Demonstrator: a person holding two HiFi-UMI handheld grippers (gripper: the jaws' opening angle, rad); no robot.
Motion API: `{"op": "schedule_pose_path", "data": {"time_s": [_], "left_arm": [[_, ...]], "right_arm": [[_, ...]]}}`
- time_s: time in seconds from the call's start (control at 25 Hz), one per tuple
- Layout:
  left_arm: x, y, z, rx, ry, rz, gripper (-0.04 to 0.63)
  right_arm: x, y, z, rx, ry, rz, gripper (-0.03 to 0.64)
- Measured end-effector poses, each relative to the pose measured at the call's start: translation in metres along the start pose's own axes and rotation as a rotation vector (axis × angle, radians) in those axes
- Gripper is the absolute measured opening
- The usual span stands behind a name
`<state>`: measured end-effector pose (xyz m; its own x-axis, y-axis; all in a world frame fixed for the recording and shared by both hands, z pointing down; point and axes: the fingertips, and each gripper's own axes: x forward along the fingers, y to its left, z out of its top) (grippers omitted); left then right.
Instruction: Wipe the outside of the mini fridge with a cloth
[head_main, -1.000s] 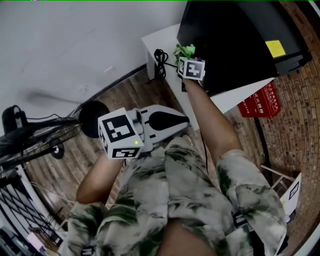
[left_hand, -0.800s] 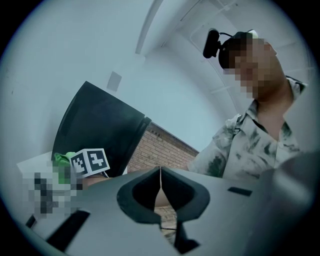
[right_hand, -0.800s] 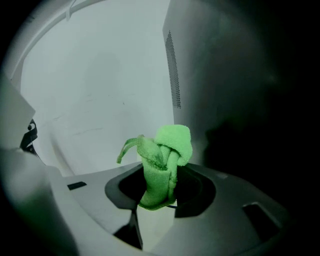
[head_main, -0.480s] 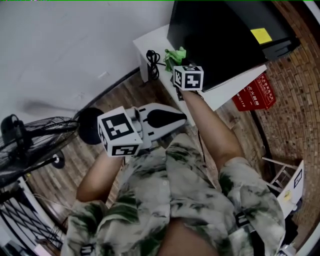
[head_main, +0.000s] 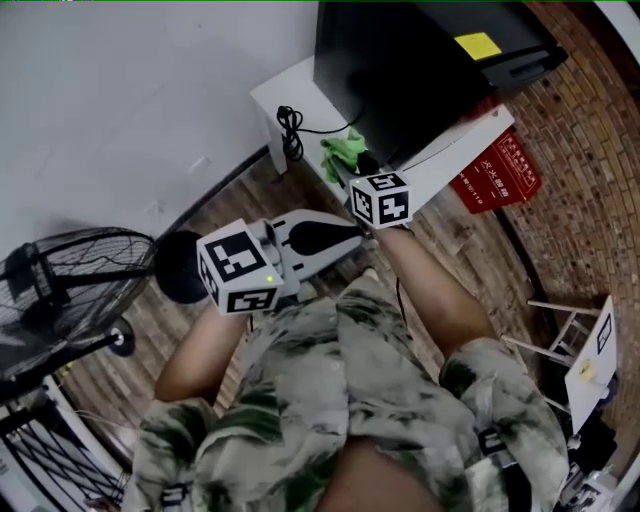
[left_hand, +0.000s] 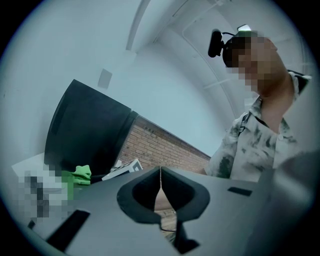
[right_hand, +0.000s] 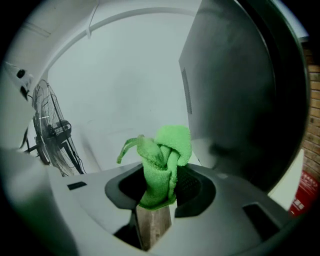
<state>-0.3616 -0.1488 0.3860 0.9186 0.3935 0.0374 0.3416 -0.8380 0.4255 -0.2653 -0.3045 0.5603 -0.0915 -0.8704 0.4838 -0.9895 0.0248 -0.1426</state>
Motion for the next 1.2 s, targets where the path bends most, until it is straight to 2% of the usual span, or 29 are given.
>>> {"op": "schedule_pose_path", "data": {"time_s": [0.24,0.48,0.8,1.2], "left_arm": [[0.007,-0.011,-0.010,0.018,0.008,-0.010,0.028],[0.021,-0.015,-0.023,0.031,0.018,-0.003,0.028],[0.057,-0.023,-0.045,0.031,0.017,0.119,0.028],[0.146,-0.057,-0.063,0.048,-0.014,0.289,0.028]], "right_arm": [[-0.054,0.003,-0.016,-0.029,-0.013,0.019,0.153],[-0.119,0.000,-0.019,-0.029,-0.052,0.097,0.153],[-0.210,-0.031,-0.033,-0.082,-0.068,0.178,0.153],[-0.311,-0.087,-0.064,-0.112,-0.075,0.290,0.153]]}}
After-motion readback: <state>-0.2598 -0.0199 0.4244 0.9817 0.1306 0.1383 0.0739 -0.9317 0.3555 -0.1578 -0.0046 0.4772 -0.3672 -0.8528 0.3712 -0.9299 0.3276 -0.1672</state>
